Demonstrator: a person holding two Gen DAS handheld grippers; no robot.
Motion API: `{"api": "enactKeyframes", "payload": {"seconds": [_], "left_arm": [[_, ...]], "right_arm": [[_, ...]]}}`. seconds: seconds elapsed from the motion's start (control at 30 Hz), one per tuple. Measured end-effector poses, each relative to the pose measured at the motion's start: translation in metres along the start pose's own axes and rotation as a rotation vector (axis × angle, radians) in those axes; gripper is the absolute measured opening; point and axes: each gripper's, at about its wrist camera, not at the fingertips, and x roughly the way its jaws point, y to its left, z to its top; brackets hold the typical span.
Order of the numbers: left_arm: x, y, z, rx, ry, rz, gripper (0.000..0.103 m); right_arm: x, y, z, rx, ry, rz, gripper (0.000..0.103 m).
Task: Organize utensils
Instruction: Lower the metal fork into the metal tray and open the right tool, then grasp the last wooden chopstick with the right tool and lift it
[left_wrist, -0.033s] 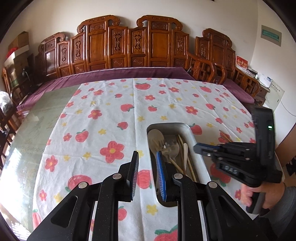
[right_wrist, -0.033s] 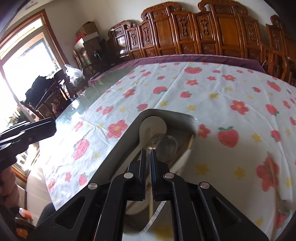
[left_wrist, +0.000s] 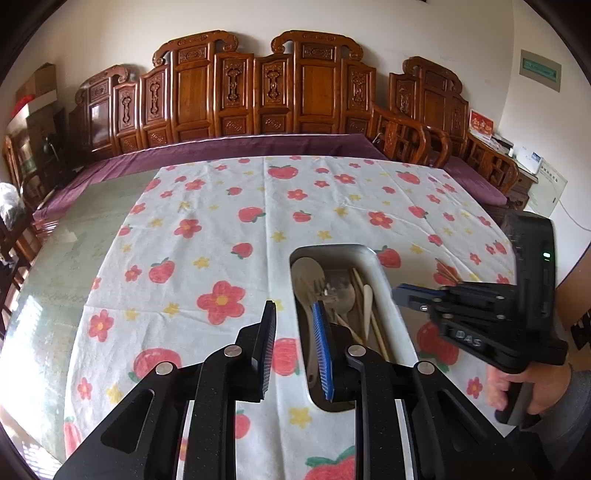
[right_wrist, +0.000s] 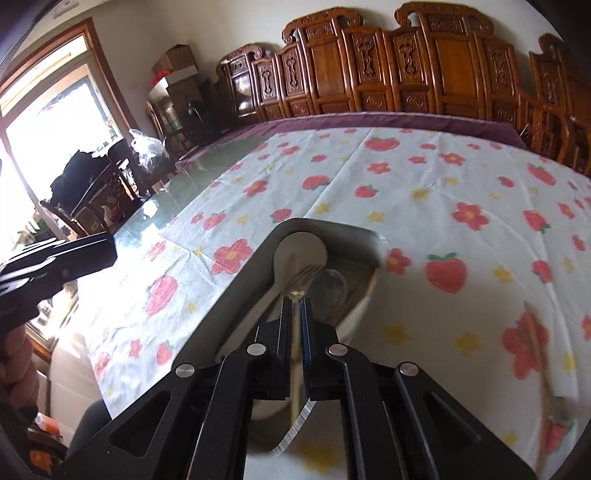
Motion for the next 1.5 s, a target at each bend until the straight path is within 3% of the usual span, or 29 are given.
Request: {"api": "enactKeyframes", "payload": {"seconds": [0.2,0.27,0.3,0.37,0.53,0.63,1.07,1.13,1.2,1.5], "left_arm": [[-0.003,-0.027,-0.001,0.022,-0.003,-0.022,0.025],[-0.005,-0.037,-0.003,0.029,-0.003,-0.031,0.034],[-0.006,-0.043,-0.004,0.034,-0.004,-0.036,0.041],[-0.007,-0.054,-0.007,0.042,-0.003,-0.052,0.044],[-0.006,-0.082,-0.015,0.074,0.002,-0.081,0.071],[-0.003,-0.096,-0.020,0.082,0.007,-0.095,0.079],[0.015,-0.112,-0.042,0.075,0.064,-0.099,0.079],[0.016,-0.116,-0.042,0.079,0.069,-0.099,0.079],[0.019,-0.121,-0.043,0.085,0.075,-0.101,0.079],[0.035,-0.150,-0.042,0.112,0.108,-0.117,0.079]], "right_arm": [[-0.056,-0.031,-0.031,-0.029,-0.027,-0.079,0.007],[-0.069,-0.049,-0.044,-0.026,-0.022,-0.089,0.007],[-0.072,-0.057,-0.051,-0.021,-0.018,-0.099,0.012],[-0.079,-0.078,-0.066,0.003,0.001,-0.154,0.019],[-0.088,-0.122,-0.089,0.040,0.032,-0.245,0.020],[-0.089,-0.144,-0.098,0.068,0.041,-0.283,0.024],[-0.047,-0.167,-0.106,0.031,0.126,-0.329,0.024],[-0.047,-0.168,-0.106,0.023,0.119,-0.333,0.020],[-0.047,-0.168,-0.107,0.012,0.122,-0.337,0.007],[-0.066,-0.153,-0.107,0.003,0.122,-0.289,0.006]]}}
